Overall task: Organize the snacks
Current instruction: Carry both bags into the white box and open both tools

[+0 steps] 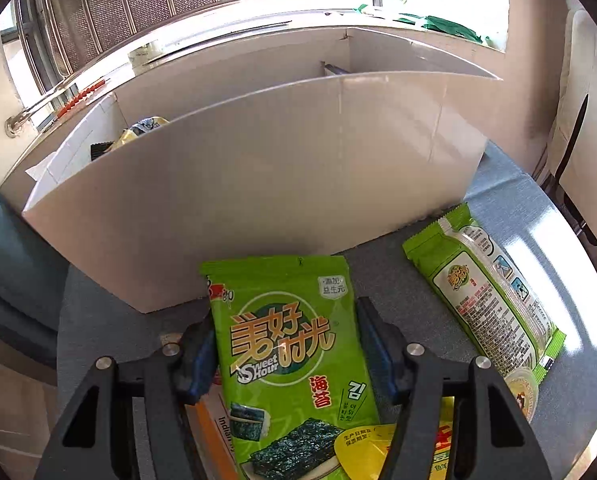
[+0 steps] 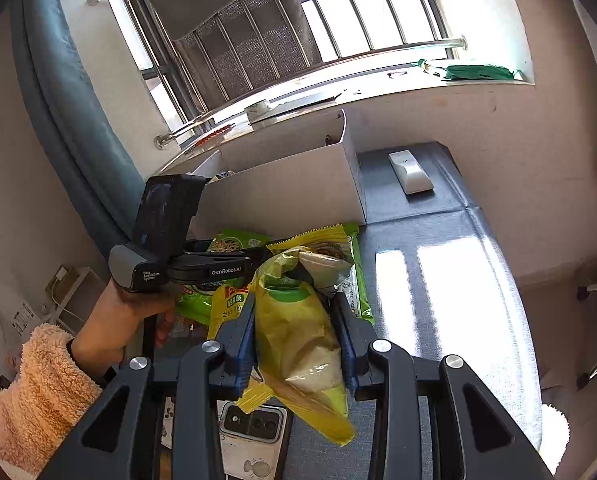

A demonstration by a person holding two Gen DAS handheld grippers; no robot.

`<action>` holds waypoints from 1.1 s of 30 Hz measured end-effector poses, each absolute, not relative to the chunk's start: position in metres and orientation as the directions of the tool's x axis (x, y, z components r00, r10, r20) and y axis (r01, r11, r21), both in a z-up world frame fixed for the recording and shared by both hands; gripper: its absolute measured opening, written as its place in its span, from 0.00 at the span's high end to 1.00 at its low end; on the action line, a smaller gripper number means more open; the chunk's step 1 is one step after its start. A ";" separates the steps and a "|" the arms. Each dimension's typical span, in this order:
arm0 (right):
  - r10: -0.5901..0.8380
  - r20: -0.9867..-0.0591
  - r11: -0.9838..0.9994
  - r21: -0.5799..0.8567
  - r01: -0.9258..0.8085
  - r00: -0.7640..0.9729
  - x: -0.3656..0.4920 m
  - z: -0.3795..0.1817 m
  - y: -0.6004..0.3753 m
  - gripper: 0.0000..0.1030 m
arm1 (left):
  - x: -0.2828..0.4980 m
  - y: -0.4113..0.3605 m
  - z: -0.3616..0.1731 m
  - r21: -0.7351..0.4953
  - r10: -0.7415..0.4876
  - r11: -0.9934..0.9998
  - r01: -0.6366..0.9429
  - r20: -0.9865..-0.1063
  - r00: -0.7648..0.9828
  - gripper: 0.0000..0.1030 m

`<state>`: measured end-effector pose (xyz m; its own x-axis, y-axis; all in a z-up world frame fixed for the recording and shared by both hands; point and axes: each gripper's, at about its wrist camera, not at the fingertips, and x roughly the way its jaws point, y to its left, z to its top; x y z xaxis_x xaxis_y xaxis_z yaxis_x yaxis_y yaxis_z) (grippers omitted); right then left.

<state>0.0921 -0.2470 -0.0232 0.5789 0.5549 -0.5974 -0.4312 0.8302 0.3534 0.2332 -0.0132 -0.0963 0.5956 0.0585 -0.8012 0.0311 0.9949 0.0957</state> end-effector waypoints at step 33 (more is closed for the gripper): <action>0.466 -0.677 0.877 0.266 -0.400 0.570 0.361 0.028 -0.118 0.00 | 0.355 0.102 0.041 -0.264 -0.157 0.964 -0.016 -0.617 0.771 0.00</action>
<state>0.3609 -0.1175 0.0284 0.5702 0.4658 -0.6767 -0.4004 0.8768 0.2662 0.3545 0.1016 0.0410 0.7710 -0.1567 -0.6172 -0.0156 0.9643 -0.2644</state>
